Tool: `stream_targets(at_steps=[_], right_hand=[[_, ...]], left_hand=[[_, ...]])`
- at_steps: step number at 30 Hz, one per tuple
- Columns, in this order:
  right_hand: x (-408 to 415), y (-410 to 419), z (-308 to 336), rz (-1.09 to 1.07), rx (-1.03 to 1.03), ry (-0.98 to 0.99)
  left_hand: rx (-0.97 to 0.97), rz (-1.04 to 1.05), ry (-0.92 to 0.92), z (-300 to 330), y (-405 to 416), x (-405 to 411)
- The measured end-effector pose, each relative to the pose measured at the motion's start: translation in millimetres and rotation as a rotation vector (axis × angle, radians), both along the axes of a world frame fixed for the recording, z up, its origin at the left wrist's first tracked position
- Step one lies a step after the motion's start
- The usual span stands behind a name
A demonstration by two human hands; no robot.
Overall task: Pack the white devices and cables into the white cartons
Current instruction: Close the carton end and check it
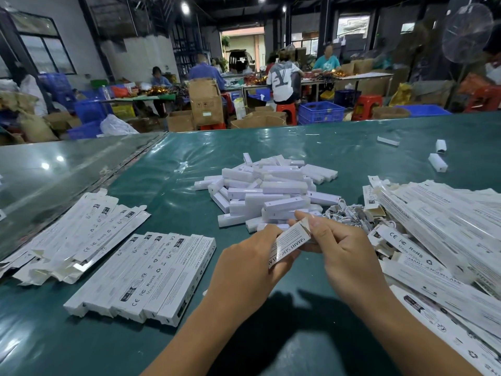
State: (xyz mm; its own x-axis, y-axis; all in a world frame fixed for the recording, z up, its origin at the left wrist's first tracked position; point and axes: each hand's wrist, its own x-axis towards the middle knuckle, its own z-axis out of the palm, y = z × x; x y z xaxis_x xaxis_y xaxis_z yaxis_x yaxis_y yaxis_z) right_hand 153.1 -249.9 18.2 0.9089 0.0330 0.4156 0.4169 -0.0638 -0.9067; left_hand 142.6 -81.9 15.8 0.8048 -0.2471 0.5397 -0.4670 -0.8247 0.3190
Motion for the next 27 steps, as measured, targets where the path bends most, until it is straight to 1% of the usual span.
stream_targets(at_steps=[3, 11, 13, 14, 17, 18, 19, 21, 22, 23, 24, 25, 26, 27], right_hand=[[-1, -1, -3, -0.021, -0.028, -0.015], [-3, 0, -10, -0.159, -0.253, -0.169], [-2, 0, -10, -0.152, -0.236, -0.126], [-2, 0, -11, -0.150, -0.252, -0.141], [-4, -1, -10, -0.185, -0.423, -0.274], [-3, -3, -8, -0.186, -0.418, -0.285], [-2, -4, -7, -0.169, -0.349, -0.263], [-1, -8, -4, -0.082, -0.130, -0.152], [-1, -8, -3, -0.014, -0.059, -0.105], [-3, -7, -3, 0.062, -0.039, -0.064], [-5, -4, -4, 0.126, -0.063, -0.028], [-7, 0, -7, 0.149, -0.134, -0.010], [-8, 4, -10, 0.136, -0.203, -0.007], [-7, 8, -13, 0.102, -0.231, -0.008]], left_hand=[[0.009, 0.011, 0.015, 1, 0, -1], [0.054, 0.006, 0.034, 0, 2, 0], [0.078, 0.010, 0.034, -1, 2, 1], [0.080, 0.010, 0.031, -1, 3, 1], [0.103, 0.017, 0.029, 0, 5, 0], [0.111, 0.016, 0.036, 1, 5, -2], [0.110, 0.007, 0.041, 2, 4, -3], [0.112, -0.018, 0.046, 3, 2, -5], [0.125, -0.033, 0.046, 3, -1, -7], [0.146, -0.051, 0.049, 2, -4, -8], [0.177, -0.071, 0.060, 1, -7, -9], [0.220, -0.082, 0.081, 0, -9, -10], [0.266, -0.085, 0.100, -1, -10, -10], [0.297, -0.086, 0.112, -3, -11, -10]])
